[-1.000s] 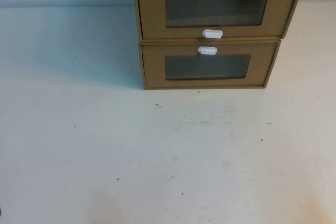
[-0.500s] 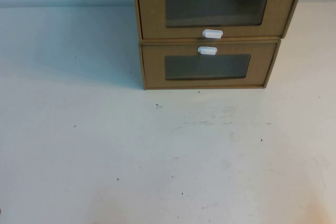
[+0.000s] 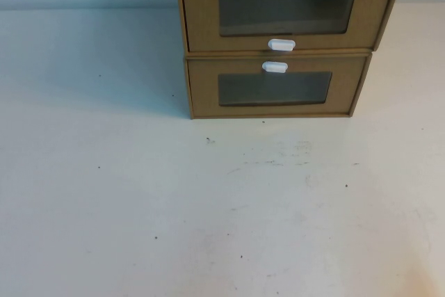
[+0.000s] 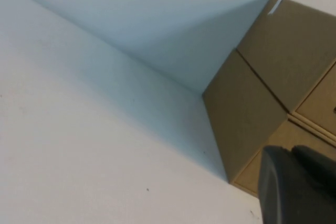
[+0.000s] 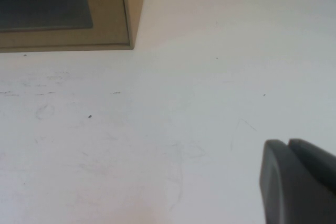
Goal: Open the shoe box
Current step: 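Pull the top drawer of the cardboard box fully open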
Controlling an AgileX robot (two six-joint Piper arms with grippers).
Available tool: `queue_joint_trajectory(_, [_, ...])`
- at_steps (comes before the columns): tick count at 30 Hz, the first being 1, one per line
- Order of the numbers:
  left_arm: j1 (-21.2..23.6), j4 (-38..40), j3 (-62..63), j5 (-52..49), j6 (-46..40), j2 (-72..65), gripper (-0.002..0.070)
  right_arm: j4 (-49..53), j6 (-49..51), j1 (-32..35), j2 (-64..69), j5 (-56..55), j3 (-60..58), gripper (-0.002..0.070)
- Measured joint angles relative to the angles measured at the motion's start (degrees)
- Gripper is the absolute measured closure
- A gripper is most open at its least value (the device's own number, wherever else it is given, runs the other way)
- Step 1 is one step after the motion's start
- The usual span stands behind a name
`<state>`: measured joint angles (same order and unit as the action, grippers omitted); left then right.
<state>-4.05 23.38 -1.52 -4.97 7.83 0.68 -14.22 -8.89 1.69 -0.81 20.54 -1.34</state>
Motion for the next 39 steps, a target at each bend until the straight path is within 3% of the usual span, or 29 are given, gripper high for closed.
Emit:
queue_joint_trajectory(6, [0.84,1.05,0.17,0.26,0.31,0.00,0.0679,0.00,0.00,0.00,0.00,0.00,0.00,0.0690])
queue_joint_trajectory(13, [0.96,0.84,12.04,-15.74,-3.15,-8.56,0.0679,0.00,0.00,0.00,0.00,0.00,0.00,0.0690])
queue_joint_trajectory(22, [0.96,1.11,36.75,-29.08,-19.61,-30.23,0.0679,0.00,0.00,0.00,0.00,0.00,0.00,0.0690])
queue_joint_trajectory(30, [1.05,10.17,62.49,-42.83,-37.03,-55.57,0.0679,0.00,0.00,0.00,0.00,0.00,0.00,0.0689])
queue_joint_trajectory(39, [-0.52,13.25,96.70,-57.52,-40.50,-81.48,0.0679,0.00,0.00,0.00,0.00,0.00,0.00,0.0690])
